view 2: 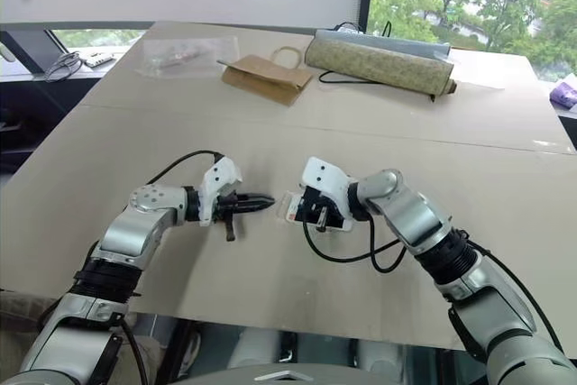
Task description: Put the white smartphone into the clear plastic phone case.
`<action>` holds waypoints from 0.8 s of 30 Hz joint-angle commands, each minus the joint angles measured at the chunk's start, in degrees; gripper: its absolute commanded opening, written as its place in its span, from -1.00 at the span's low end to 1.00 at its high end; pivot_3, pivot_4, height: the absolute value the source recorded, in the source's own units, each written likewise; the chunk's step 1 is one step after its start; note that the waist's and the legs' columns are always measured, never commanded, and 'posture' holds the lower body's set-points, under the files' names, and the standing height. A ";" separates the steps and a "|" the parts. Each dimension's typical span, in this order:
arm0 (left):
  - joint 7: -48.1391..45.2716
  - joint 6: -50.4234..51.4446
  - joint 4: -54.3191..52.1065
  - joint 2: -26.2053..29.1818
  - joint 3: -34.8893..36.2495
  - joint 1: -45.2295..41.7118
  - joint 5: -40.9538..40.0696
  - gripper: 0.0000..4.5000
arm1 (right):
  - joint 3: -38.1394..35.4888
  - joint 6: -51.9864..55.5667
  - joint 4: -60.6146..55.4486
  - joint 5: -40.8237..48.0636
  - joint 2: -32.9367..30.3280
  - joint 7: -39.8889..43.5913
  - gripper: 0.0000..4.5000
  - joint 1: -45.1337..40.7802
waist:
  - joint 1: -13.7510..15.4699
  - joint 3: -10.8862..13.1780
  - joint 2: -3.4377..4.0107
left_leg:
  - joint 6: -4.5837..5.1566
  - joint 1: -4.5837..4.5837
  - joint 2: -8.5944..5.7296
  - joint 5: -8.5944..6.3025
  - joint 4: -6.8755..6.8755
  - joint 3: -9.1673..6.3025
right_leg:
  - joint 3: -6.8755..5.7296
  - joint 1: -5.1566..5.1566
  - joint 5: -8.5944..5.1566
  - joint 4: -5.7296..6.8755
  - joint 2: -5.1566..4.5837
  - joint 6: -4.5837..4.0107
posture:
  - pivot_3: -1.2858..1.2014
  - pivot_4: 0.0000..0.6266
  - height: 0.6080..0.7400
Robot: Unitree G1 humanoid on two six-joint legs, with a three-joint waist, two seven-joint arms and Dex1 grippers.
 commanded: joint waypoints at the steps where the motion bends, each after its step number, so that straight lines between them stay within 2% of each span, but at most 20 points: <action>1: 0.35 0.96 -1.09 0.13 -1.01 0.98 0.69 -0.98 | 4.08 2.04 5.56 -2.69 0.27 -0.89 -1.00 1.95 | -0.07 -0.06 0.00 | 0.00 0.02 0.00 0.00 0.00 0.00 | 0.00 0.00 0.00 0.00 0.00 0.00 | 0.03 -0.52 1.00; 10: 0.57 1.59 -1.85 -0.19 -1.20 1.27 0.34 -0.98 | 1.23 -0.14 4.42 -1.94 1.27 -1.96 -1.00 3.69 | -0.51 -0.42 0.01 | 0.01 0.07 0.02 -0.01 0.00 -0.05 | 0.01 0.04 -0.01 0.01 -0.01 -0.02 | 0.03 -0.52 1.00; 16: 0.42 1.65 -1.53 -0.38 -1.43 0.94 0.44 -0.98 | -7.72 -1.45 -2.05 4.82 2.87 -1.06 -1.00 4.89 | -0.22 -0.35 0.10 | 0.03 -0.03 0.00 -0.02 -0.02 -0.07 | 0.00 0.01 0.00 -0.05 -0.01 -0.01 | 0.03 -0.52 1.00; 24: 0.16 1.75 -2.20 -0.46 -1.27 1.77 -0.04 -0.98 | -16.51 4.96 -13.22 8.31 -2.62 -4.57 -1.00 7.39 | 0.13 -0.10 0.30 | 0.04 -0.13 -0.01 -0.03 -0.07 -0.06 | 0.00 -0.03 -0.01 -0.12 -0.01 -0.01 | 0.03 -0.52 1.00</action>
